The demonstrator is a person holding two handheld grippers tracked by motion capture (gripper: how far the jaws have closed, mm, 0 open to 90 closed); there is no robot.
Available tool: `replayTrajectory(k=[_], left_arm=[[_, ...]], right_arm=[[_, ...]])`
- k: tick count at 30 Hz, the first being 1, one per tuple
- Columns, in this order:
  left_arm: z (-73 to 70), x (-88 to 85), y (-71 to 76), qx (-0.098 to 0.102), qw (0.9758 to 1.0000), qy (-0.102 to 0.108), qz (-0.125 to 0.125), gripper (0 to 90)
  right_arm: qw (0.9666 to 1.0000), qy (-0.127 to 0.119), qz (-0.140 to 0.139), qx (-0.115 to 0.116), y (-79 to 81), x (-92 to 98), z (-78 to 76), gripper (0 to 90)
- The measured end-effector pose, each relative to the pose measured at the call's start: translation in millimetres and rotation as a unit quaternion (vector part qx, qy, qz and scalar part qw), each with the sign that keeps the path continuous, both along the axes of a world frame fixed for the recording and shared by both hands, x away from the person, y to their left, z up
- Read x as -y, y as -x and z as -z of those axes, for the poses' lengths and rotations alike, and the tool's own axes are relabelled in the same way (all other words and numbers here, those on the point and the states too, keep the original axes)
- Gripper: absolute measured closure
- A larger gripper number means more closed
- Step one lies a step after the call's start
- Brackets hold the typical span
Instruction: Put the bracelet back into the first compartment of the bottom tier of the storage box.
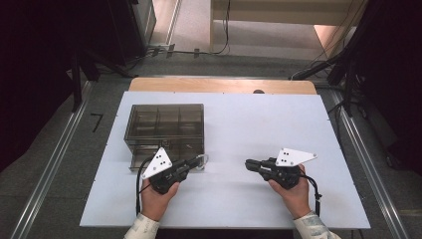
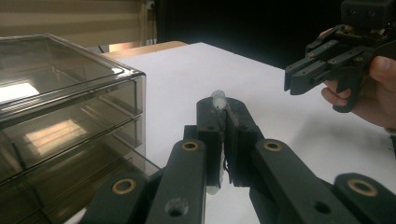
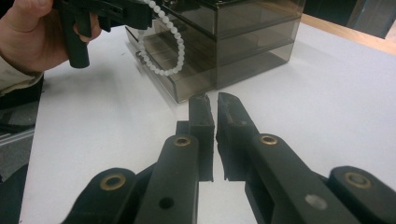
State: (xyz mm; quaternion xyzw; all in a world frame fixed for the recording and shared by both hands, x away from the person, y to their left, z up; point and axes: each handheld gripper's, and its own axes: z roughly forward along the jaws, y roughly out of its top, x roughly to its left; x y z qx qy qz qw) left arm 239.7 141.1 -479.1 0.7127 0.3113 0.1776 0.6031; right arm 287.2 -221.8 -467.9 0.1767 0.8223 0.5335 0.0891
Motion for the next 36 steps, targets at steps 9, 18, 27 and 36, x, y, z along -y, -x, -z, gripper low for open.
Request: replayTrajectory(k=[9,18,27,36], left_arm=[[0.9,-4.5,0.4,-0.001,1.0,-0.001,-0.008,86.6],[-0.4,-14.1,1.8,0.002,0.9999,0.003,-0.017,86.7],[-2.7,-29.8,3.5,0.006,0.9994,0.006,-0.035,86.6],[-4.3,-50.2,5.6,0.008,0.998,0.013,-0.061,86.7]], right_arm=[[0.9999,0.002,0.015,0.0,-1.1,14.3,1.9,83.1],[0.9995,0.003,0.032,-0.002,-0.5,30.3,3.4,82.3],[0.9987,0.0,0.051,-0.002,1.2,49.8,4.0,82.0],[0.9978,0.0,0.066,-0.005,2.0,63.7,5.7,81.3]])
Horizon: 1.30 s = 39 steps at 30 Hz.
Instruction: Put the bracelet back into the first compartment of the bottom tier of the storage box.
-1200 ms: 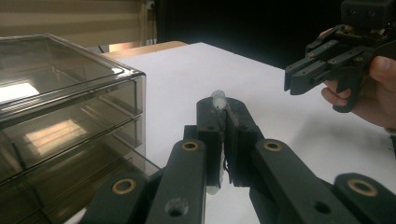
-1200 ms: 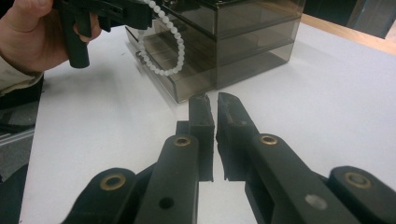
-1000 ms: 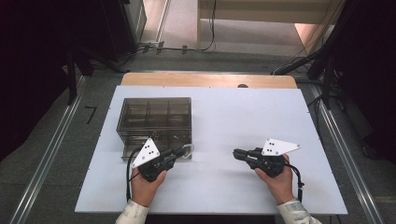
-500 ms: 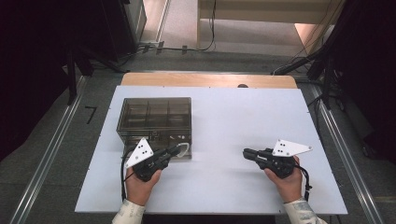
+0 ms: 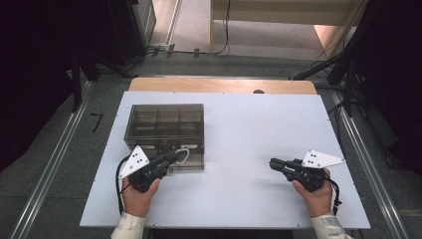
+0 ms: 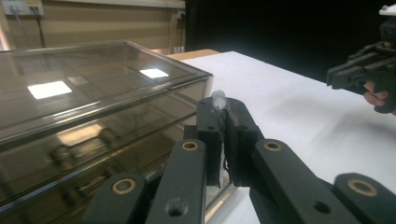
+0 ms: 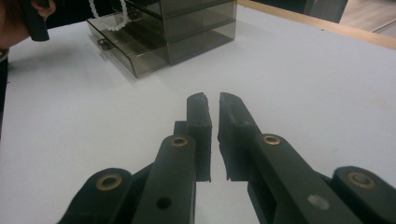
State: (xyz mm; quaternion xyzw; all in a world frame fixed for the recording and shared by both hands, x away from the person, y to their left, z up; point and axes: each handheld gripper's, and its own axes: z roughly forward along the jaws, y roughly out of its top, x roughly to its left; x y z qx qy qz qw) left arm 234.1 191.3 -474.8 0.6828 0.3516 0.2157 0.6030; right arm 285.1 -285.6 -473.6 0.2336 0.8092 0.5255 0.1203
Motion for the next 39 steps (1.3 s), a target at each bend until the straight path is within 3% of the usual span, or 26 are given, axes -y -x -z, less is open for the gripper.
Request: replayTrajectory(k=[9,25,39], left_arm=[[-0.8,-19.9,2.5,0.001,0.9997,0.005,-0.025,86.6],[-0.1,-38.4,3.2,0.002,0.9985,0.009,-0.053,86.6],[3.9,-58.3,6.1,-0.004,0.9973,-0.003,-0.073,86.6]], right_arm=[[0.9998,-0.001,0.02,0.0,2.6,18.3,1.4,81.1],[0.9986,0.001,0.052,-0.002,5.7,45.3,4.3,80.9],[0.9973,-0.002,0.074,0.0,8.9,62.2,4.6,80.9]])
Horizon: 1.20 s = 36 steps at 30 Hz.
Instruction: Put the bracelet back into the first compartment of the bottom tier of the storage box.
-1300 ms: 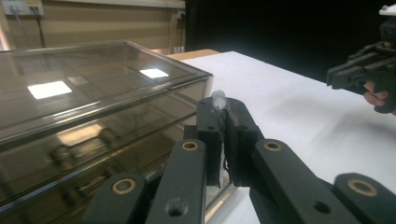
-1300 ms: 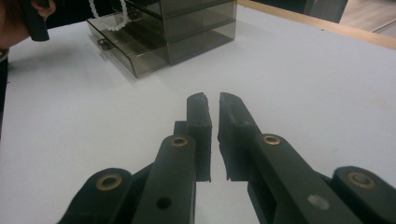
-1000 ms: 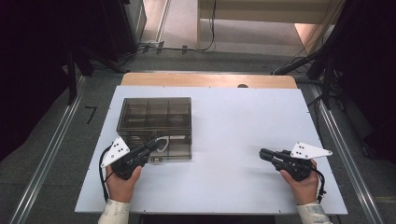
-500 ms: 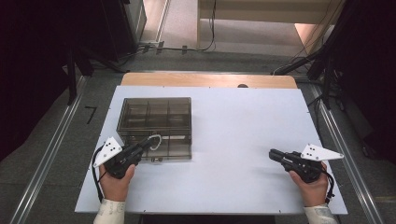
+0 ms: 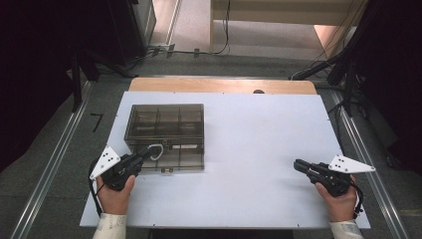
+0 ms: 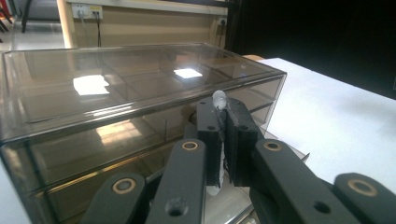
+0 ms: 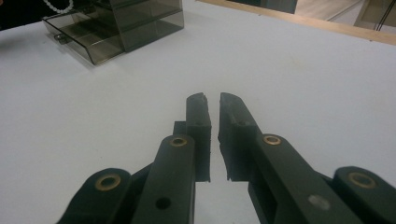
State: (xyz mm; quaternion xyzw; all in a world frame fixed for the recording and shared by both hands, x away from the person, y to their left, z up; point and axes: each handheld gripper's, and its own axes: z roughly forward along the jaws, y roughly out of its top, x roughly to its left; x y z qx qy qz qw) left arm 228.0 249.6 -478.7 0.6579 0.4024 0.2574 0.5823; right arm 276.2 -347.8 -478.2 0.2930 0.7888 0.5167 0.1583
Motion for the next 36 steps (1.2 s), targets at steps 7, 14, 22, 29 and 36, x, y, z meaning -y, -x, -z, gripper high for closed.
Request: replayTrajectory(k=[7,14,22,29,36], left_arm=[[3.3,-4.5,0.1,-0.007,0.9998,-0.016,-0.003,86.6],[9.1,-12.6,-1.0,-0.02,0.9993,-0.028,-0.016,86.6],[16.3,-21.8,-4.1,-0.043,0.998,-0.039,-0.026,86.6],[22.9,-26.5,-4.5,-0.066,0.9967,-0.043,-0.017,86.5],[27.7,-26.9,-7.2,-0.084,0.9949,-0.052,-0.022,86.4]], right_arm=[[1.0,-0.002,0.006,0.0,1.4,5.0,-0.1,80.9],[1.0,0.0,0.008,0.002,1.0,5.8,-0.1,81.0],[0.9999,0.002,0.013,0.002,1.1,7.6,0.2,81.1],[0.9998,0.003,0.019,0.001,1.5,13.3,1.7,81.1],[0.9996,0.005,0.027,-0.001,2.6,19.2,3.2,81.1]])
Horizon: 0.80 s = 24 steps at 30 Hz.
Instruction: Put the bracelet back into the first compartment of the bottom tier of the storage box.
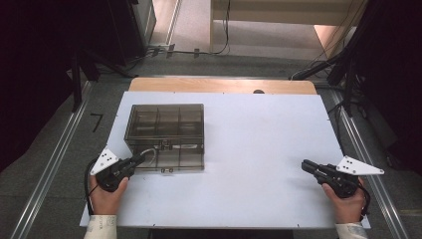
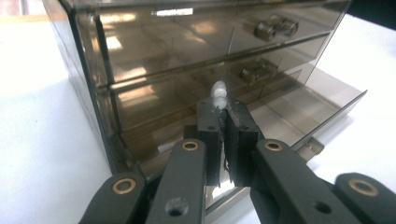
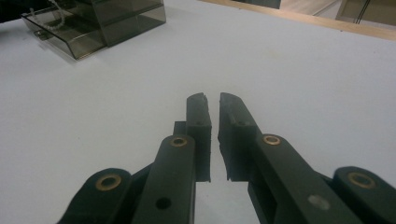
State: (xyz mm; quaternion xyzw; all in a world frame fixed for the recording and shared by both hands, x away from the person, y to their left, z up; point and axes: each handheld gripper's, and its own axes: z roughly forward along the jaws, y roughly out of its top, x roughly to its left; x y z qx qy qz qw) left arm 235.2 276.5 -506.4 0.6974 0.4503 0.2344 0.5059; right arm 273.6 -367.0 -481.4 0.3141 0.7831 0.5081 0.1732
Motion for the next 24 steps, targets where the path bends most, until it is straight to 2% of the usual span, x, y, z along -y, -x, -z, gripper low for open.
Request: replayTrajectory(k=[2,4,8,11,15,21,24], left_arm=[[1.1,-1.4,-0.1,-0.001,1.0,0.002,-0.003,86.0],[2.1,-2.4,-0.2,-0.004,1.0,0.003,-0.007,81.3],[2.6,-2.3,0.2,-0.002,1.0,0.004,-0.008,77.5],[2.1,-2.4,0.7,-0.002,0.9999,0.009,-0.009,67.9],[1.0,-3.5,2.6,0.002,0.9999,0.013,-0.01,63.9],[0.3,-8.5,8.0,0.008,0.9997,0.022,-0.007,51.4],[0.3,-9.9,9.8,0.009,0.9997,0.023,-0.006,49.7]], right_arm=[[1.0,0.0,0.002,0.001,0.0,1.6,0.4,81.1],[1.0,0.0,0.005,-0.001,0.4,3.1,0.7,81.1],[1.0,0.0,0.006,0.0,0.9,4.5,0.9,81.1],[1.0,-0.002,0.008,0.0,1.0,5.3,0.8,81.1],[1.0,-0.001,0.009,0.0,0.6,6.5,1.1,81.0],[1.0,0.0,0.009,0.002,0.4,8.0,1.7,80.9],[0.9999,0.001,0.01,0.001,0.2,8.1,1.8,80.9]])
